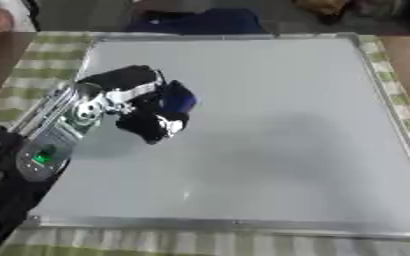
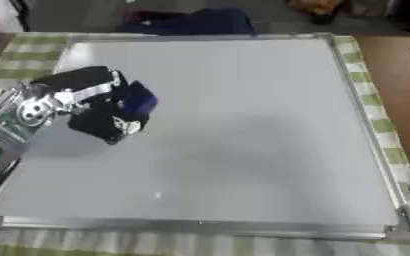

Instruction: Wipe the whiteboard clean with a brush.

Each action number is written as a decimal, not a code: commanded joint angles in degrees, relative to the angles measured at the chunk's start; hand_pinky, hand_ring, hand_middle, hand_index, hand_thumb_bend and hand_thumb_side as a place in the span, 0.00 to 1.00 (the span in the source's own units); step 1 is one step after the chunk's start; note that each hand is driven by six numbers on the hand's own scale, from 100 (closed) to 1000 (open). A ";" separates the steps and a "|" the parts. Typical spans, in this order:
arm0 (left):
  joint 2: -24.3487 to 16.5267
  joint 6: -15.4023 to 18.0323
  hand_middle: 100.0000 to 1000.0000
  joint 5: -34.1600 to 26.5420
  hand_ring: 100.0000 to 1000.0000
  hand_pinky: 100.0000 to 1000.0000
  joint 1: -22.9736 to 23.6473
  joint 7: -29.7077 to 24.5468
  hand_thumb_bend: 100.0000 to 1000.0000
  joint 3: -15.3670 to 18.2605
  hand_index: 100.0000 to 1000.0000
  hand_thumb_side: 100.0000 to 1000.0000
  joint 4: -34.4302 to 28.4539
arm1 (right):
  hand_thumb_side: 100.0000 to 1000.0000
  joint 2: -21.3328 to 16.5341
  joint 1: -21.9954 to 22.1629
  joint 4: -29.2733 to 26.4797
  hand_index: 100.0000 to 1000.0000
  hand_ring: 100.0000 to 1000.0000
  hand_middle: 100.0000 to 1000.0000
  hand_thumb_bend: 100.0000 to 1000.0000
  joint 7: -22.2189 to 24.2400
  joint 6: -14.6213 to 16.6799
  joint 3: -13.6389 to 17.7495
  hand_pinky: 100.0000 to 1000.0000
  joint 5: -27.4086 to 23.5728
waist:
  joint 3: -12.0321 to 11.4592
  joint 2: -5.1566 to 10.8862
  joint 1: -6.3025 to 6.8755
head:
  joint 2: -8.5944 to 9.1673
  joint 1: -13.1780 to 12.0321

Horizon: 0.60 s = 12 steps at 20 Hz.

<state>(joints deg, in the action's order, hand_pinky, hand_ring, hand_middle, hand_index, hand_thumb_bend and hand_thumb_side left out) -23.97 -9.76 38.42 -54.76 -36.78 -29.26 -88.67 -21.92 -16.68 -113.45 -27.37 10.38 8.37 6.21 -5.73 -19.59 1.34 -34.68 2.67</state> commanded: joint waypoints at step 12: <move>2.33 7.61 0.24 -4.99 0.43 0.32 -1.95 -7.16 0.00 -5.21 0.29 0.52 -0.72 | 0.79 -1.36 -0.85 -1.14 0.31 0.48 0.38 0.00 0.22 -0.12 -0.09 0.59 -0.35 | 0.39 0.96 0.06 | -0.34 -0.37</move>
<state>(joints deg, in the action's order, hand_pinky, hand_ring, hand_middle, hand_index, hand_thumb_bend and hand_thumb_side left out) -21.42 -2.79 34.21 -55.36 -43.55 -34.42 -88.21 -21.92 -16.96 -113.45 -27.23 10.27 8.19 6.20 -5.39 -19.74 1.44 -34.71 2.49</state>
